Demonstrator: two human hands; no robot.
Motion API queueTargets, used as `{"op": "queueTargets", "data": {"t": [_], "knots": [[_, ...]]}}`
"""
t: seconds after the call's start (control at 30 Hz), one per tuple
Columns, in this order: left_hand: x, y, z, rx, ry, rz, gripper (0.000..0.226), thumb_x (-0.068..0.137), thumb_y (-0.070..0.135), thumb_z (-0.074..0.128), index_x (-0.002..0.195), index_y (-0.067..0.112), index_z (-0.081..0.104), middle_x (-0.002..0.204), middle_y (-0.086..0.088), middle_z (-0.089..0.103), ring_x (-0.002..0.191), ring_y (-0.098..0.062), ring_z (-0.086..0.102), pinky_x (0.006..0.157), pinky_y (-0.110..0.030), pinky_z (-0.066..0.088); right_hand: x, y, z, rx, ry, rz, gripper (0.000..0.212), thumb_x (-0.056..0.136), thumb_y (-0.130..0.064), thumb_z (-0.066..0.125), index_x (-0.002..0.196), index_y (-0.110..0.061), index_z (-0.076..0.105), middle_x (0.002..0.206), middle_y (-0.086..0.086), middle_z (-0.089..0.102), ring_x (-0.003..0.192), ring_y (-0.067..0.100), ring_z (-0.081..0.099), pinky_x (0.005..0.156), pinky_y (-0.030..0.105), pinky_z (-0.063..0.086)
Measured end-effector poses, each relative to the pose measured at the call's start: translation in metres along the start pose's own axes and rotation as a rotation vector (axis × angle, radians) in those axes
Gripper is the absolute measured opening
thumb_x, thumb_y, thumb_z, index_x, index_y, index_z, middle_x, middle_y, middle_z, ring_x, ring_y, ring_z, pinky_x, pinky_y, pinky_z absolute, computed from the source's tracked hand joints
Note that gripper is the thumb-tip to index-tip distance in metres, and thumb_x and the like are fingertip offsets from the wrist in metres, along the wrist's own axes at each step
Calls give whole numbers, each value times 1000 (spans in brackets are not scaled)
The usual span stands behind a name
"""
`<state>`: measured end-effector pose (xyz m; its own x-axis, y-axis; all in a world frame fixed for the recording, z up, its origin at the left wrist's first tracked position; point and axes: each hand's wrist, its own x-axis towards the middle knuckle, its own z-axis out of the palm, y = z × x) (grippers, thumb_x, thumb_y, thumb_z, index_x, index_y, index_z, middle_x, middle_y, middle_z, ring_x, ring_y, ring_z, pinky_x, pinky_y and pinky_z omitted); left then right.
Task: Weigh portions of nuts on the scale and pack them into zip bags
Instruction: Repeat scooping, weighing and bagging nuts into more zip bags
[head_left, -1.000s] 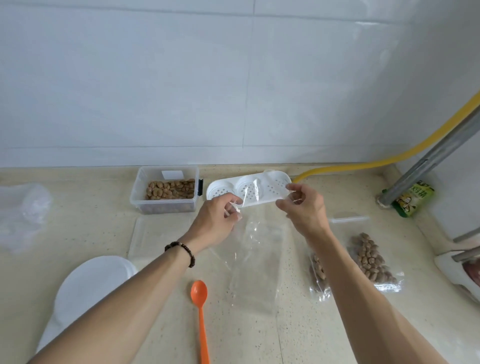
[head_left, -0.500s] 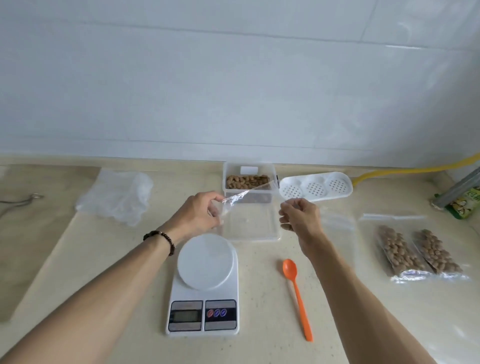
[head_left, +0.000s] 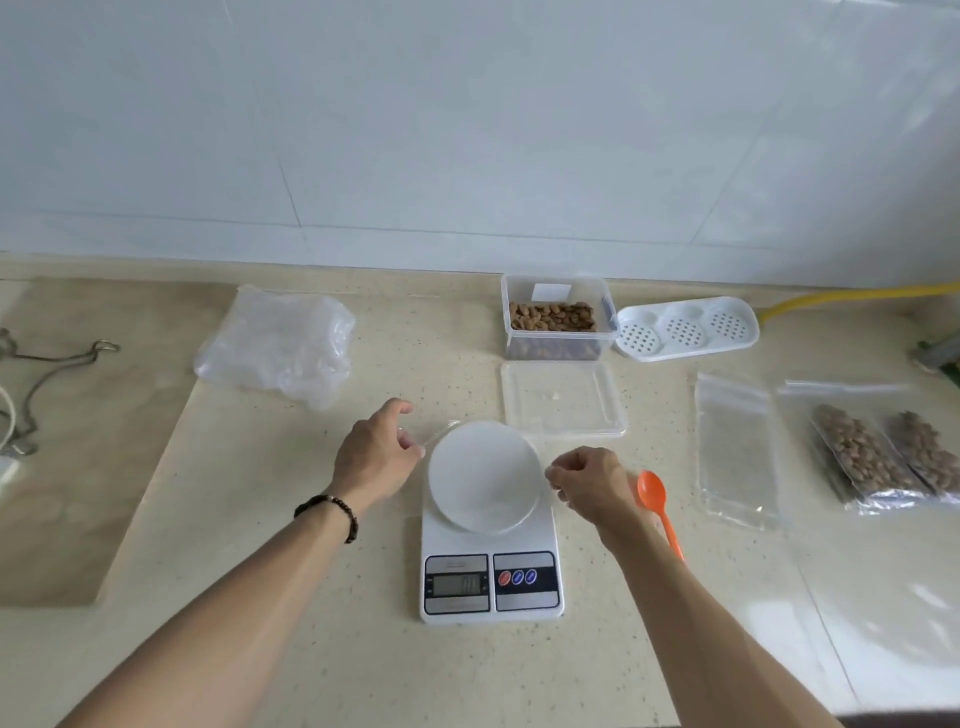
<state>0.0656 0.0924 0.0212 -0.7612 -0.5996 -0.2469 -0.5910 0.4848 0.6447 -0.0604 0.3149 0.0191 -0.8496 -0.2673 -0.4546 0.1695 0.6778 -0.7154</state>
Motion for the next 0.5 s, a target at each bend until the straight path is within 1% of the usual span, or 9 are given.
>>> {"op": "queueTargets", "data": {"t": [0.03, 0.1, 0.17, 0.23, 0.33, 0.4, 0.43, 0.47, 0.5], "knots": [[0, -3, 2, 20, -5, 10, 53, 87, 21, 66, 136, 20, 46, 99, 7, 64, 95, -18, 61, 86, -34, 51, 0, 1, 1, -5, 13, 5, 6, 86, -13, 68, 89, -8, 68, 81, 9, 68, 73, 19, 61, 78, 42, 56], [-1, -6, 5, 87, 13, 48, 57, 90, 26, 64, 141, 16, 41, 122, -2, 56, 108, -22, 57, 90, -36, 49, -2, 0, 2, -5, 42, 21, 20, 89, -19, 66, 104, -6, 64, 89, 7, 66, 76, 19, 60, 71, 37, 53], [-7, -8, 4, 159, 57, 96, 58, 93, 31, 60, 143, 13, 37, 135, -9, 46, 123, -26, 47, 93, -37, 47, -6, 0, 0, -35, 88, 26, 30, 92, -23, 62, 119, -10, 58, 100, 4, 63, 85, 19, 58, 73, 32, 47], [-18, -9, 4, 236, 92, 154, 56, 95, 34, 57, 142, 11, 38, 139, -13, 43, 127, -29, 43, 92, -39, 47, -13, 2, -3, -98, 146, 0, 35, 95, -24, 57, 127, -11, 55, 109, 3, 62, 90, 18, 56, 75, 31, 45], [-42, -14, 6, 335, 134, 243, 52, 94, 36, 57, 136, 8, 44, 137, -16, 46, 126, -33, 45, 93, -41, 48, -32, 8, -2, -187, 217, -103, 34, 96, -24, 53, 128, -10, 55, 124, 6, 60, 99, 18, 55, 80, 31, 45], [-63, -21, 14, 386, 152, 286, 54, 94, 37, 56, 136, 5, 46, 138, -18, 47, 131, -34, 42, 100, -44, 46, -50, 16, 0, -271, 244, -223, 33, 97, -25, 53, 127, -11, 56, 126, 7, 57, 108, 23, 57, 83, 31, 42], [-75, -24, 19, 409, 161, 310, 55, 93, 36, 56, 136, 3, 47, 138, -19, 48, 134, -35, 41, 104, -45, 44, -59, 22, 2, -312, 246, -282, 33, 97, -26, 54, 127, -11, 57, 125, 8, 56, 111, 25, 57, 81, 29, 38], [-86, -28, 25, 430, 173, 331, 54, 92, 35, 56, 135, 2, 48, 137, -20, 49, 135, -36, 40, 107, -47, 42, -67, 28, 4, -338, 241, -329, 34, 97, -26, 55, 127, -10, 57, 124, 9, 56, 111, 27, 57, 80, 28, 36], [-97, -32, 32, 448, 179, 347, 54, 92, 35, 56, 134, 2, 49, 137, -20, 50, 137, -37, 38, 108, -49, 40, -73, 36, 7, -336, 227, -357, 34, 96, -26, 56, 126, -9, 58, 123, 10, 56, 111, 29, 57, 81, 29, 37]]}}
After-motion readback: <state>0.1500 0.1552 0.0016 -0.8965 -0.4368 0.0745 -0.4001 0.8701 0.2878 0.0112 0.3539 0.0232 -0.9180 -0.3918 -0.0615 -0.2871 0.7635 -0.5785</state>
